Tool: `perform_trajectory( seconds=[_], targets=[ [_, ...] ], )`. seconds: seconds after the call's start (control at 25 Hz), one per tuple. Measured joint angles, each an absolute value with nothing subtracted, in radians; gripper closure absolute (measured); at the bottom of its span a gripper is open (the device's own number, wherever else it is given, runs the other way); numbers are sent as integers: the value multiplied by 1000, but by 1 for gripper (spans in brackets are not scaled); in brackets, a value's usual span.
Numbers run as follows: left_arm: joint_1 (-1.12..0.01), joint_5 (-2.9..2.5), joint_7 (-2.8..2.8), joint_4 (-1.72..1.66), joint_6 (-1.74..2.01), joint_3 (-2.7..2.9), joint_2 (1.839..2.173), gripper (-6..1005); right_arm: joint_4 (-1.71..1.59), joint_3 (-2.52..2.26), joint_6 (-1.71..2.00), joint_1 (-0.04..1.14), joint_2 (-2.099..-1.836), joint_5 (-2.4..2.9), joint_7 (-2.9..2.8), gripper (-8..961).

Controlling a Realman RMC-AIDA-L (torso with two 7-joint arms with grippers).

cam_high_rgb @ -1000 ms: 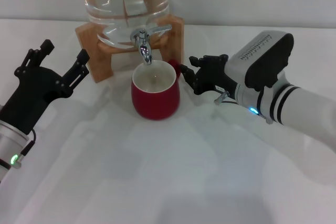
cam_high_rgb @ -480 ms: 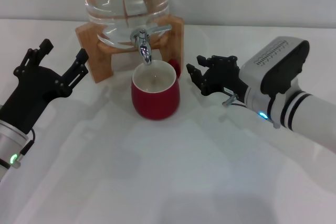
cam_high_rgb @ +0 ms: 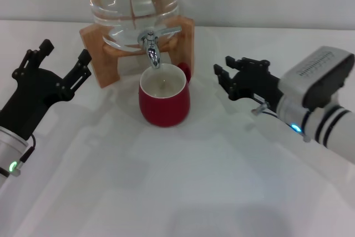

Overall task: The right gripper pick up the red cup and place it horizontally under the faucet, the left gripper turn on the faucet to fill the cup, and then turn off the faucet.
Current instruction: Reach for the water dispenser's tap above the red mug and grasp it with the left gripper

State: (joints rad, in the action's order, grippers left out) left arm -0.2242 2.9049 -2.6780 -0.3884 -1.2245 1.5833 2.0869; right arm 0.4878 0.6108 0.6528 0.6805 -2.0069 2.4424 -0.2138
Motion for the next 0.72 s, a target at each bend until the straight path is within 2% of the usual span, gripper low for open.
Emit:
perform_trajectory(
  seconds=[0.72],
  targets=[
    [-247, 2907, -2683, -395, -1230, 1569, 2084, 124, 390, 720, 994, 473, -2008, 2437, -178, 621]
  ],
)
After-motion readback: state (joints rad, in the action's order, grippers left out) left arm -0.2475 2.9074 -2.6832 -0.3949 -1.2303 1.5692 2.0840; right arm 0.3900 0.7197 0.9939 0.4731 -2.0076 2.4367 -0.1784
